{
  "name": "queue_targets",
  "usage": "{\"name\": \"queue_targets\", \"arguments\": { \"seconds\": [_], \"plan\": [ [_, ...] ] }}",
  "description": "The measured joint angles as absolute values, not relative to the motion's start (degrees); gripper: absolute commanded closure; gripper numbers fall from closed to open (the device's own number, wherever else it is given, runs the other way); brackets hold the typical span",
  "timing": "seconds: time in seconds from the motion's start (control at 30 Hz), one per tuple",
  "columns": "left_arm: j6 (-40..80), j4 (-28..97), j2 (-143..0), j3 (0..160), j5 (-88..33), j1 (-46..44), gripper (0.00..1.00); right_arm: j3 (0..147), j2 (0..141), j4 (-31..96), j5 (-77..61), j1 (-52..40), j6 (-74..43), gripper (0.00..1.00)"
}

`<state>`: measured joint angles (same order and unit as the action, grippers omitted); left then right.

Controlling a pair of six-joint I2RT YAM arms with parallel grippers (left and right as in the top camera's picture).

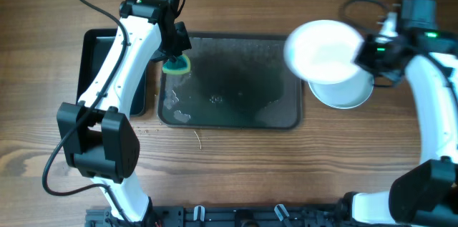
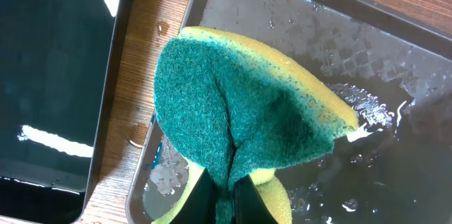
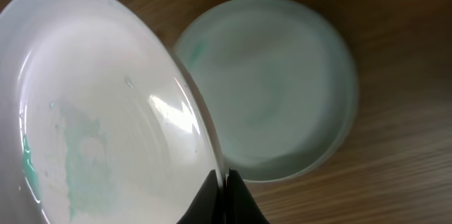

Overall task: Clean dirty plates on tray and stack at the side
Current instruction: 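Carry the plate right and stack it on the plate pile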

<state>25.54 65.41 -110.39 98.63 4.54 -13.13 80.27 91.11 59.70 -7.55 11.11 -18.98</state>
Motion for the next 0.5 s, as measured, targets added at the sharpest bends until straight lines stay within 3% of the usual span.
{"name": "queue_targets", "arguments": {
  "seconds": [0.2, 0.5],
  "plan": [
    [25.54, 65.41, -110.39, 98.63, 4.36, -13.13, 0.96, 80.27, 94.52, 59.92, -4.40, 19.18, -19.25, 0.96],
    [25.54, 65.41, -110.39, 98.63, 4.36, -13.13, 0.96, 80.27, 103.88, 60.47, -1.13, 19.73, -19.22, 0.96]
  ]
}}
